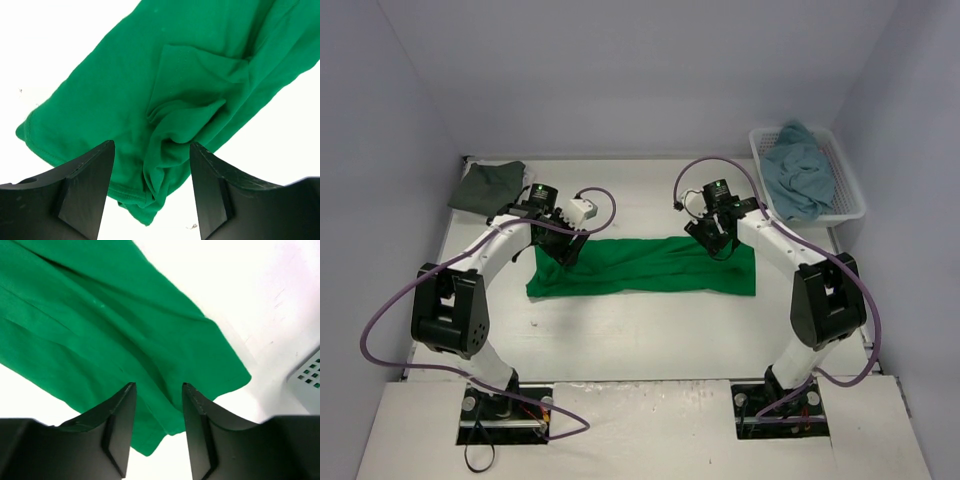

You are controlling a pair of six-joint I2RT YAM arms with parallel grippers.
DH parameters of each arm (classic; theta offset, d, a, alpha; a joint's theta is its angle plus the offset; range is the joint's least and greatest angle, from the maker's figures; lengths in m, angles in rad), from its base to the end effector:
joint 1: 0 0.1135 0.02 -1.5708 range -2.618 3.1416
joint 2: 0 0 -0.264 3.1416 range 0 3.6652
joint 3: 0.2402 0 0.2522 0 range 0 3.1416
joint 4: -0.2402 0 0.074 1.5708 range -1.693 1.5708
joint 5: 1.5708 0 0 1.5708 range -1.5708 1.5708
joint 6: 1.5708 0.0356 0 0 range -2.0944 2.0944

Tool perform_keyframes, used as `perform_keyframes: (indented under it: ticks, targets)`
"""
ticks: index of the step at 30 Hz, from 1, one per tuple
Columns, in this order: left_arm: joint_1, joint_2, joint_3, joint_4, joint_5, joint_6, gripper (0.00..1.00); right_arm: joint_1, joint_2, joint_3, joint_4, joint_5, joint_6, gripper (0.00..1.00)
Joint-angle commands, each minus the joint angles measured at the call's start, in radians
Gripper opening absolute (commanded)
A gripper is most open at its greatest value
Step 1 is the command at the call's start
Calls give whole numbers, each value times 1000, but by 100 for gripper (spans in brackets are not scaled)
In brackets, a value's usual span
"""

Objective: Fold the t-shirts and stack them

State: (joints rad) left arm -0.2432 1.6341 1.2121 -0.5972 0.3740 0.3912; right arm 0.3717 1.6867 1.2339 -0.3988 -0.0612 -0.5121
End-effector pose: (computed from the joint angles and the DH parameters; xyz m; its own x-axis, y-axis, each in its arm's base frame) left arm 0.3277 -0.0947 0.2401 -0.6078 0.5165 -0.6031 0.6942 0.7144 -0.0878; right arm 0.3432 0.1361 0.2401 -0.4150 -0.6867 -0.5968 -0.6922 0.6640 -0.2827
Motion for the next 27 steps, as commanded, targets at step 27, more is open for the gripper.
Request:
perform_keyframes:
  ticks: [27]
  targets:
    - [1, 112, 38, 37, 16, 17, 56, -17, 16, -86, 61, -48, -88, 24]
